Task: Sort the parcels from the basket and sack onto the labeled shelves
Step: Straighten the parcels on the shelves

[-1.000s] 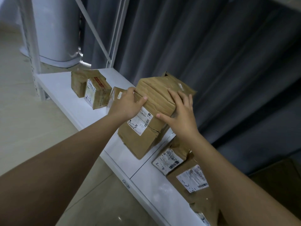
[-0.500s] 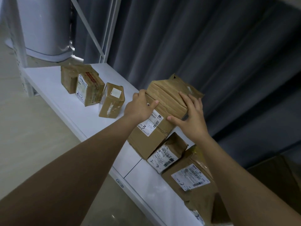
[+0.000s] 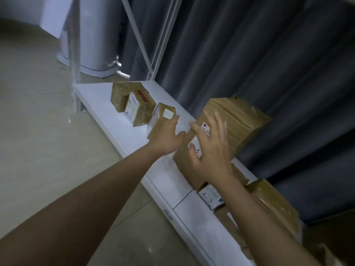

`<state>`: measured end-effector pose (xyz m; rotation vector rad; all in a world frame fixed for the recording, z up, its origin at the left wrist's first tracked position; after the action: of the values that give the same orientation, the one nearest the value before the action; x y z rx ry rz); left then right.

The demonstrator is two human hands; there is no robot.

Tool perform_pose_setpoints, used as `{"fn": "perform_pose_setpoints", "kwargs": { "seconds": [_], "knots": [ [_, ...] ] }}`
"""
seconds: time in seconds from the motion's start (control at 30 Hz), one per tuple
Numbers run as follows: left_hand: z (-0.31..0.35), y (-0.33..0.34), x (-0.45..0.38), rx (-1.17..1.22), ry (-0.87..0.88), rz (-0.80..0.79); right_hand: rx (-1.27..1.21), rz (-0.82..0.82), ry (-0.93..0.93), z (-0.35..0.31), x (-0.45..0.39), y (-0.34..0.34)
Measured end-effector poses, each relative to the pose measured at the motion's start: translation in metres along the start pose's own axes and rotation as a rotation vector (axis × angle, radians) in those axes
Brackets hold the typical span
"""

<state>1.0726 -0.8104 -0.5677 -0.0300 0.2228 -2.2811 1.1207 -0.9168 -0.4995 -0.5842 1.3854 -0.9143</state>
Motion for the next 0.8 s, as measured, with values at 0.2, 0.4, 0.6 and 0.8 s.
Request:
{"fn": "perform_pose_setpoints", "kwargs": {
  "seconds": [0.2, 0.4, 0.6, 0.8],
  "knots": [
    [-0.060, -0.070, 0.048, -0.146, -0.143, 0.080, -0.098, -0.364, 0.106, -0.046, 0.013, 0.076],
    [-0.100, -0.124, 0.048, -0.252, -0.191, 0.139, -0.089, -0.466, 0.223, -0.062, -0.018, 0.130],
    [-0.125, -0.153, -0.002, -0.389, -0.231, 0.118, -0.081, -0.435, 0.343, -0.050, -0.079, 0.195],
    [-0.085, -0.120, -0.115, -0.685, -0.116, 0.025, 0.151, -0.465, 0.443, -0.002, -0.130, 0.232]
  ]
}}
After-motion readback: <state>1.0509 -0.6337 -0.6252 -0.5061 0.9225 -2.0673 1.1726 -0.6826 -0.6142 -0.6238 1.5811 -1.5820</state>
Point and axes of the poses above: each hand's wrist, its own x-axis away from the middle knuckle, its own y-axis out of the palm, z = x × y, the point moved 9 cm from there along -x, towards the middle knuckle, and after that the axes turned 9 degrees about x, right-handed, at the moved point
